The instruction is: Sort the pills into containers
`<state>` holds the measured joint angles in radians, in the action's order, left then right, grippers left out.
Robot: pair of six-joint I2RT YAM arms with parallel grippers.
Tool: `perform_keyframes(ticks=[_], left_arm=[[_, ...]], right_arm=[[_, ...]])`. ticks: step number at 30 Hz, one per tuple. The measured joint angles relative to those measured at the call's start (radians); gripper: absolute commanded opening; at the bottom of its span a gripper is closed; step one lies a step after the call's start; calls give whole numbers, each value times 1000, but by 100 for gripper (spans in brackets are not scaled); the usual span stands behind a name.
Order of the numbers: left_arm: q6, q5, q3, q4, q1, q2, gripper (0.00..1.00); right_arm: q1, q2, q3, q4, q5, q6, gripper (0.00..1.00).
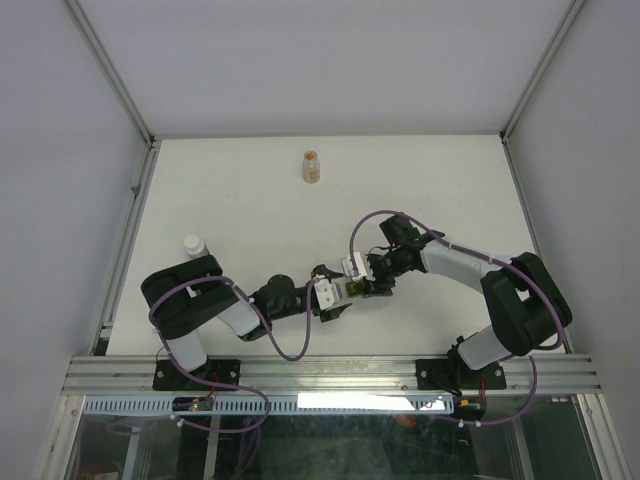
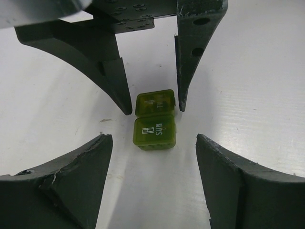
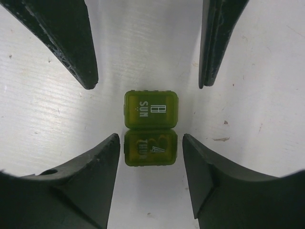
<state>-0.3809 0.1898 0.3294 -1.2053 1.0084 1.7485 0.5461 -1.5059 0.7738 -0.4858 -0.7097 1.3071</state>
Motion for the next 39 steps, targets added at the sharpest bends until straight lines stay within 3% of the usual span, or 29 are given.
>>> perform_keyframes(ticks=[13, 19, 26, 39], left_arm=[[8, 0, -21, -78, 0, 37, 72], [24, -1, -38, -129, 0, 78, 72], [47, -8, -45, -178, 0, 112, 72], [91, -9, -21, -233, 0, 187, 63]], right_arm=[[2, -14, -4, 13, 18, -5, 60], [2, -27, -4, 13, 18, -8, 52], [2, -27, -4, 11, 16, -8, 33], [10, -27, -4, 2, 1, -8, 27]])
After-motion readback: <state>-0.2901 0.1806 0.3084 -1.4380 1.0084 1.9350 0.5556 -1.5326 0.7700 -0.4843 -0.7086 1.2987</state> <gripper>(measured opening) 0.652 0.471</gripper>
